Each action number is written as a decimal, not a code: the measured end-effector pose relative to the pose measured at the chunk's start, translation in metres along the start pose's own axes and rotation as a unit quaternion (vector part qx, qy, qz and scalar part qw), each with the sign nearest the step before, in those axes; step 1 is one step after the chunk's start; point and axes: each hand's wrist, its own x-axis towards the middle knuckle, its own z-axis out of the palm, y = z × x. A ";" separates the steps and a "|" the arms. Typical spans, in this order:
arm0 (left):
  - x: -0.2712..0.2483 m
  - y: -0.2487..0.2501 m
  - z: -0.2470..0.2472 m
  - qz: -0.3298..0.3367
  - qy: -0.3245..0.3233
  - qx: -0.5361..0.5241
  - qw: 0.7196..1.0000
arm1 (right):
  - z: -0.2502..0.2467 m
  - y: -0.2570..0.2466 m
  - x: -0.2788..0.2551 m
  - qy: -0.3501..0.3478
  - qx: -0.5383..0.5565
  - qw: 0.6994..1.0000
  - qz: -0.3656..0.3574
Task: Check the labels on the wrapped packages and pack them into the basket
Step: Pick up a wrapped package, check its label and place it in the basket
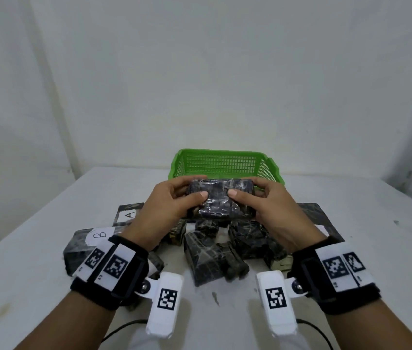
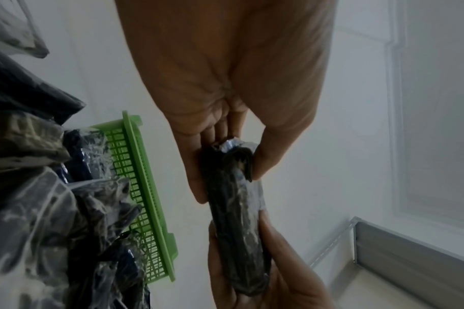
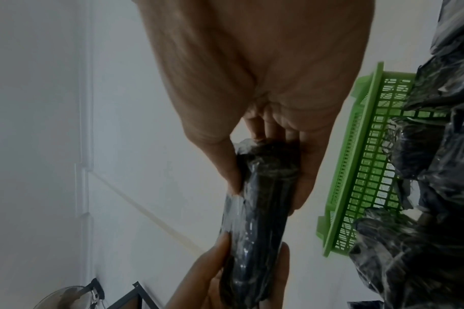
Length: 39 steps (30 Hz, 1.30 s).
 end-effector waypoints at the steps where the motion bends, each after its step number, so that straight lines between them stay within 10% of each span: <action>1: 0.000 0.000 0.000 -0.005 -0.004 -0.001 1.000 | 0.000 0.000 0.000 0.002 0.002 1.000 -0.003; 26: -0.001 0.001 -0.004 0.083 -0.016 0.075 0.994 | -0.004 -0.012 -0.011 -0.086 0.097 0.991 0.038; 39: 0.000 -0.009 -0.001 -0.008 0.003 -0.010 1.000 | -0.004 -0.001 -0.005 -0.026 0.000 1.000 -0.009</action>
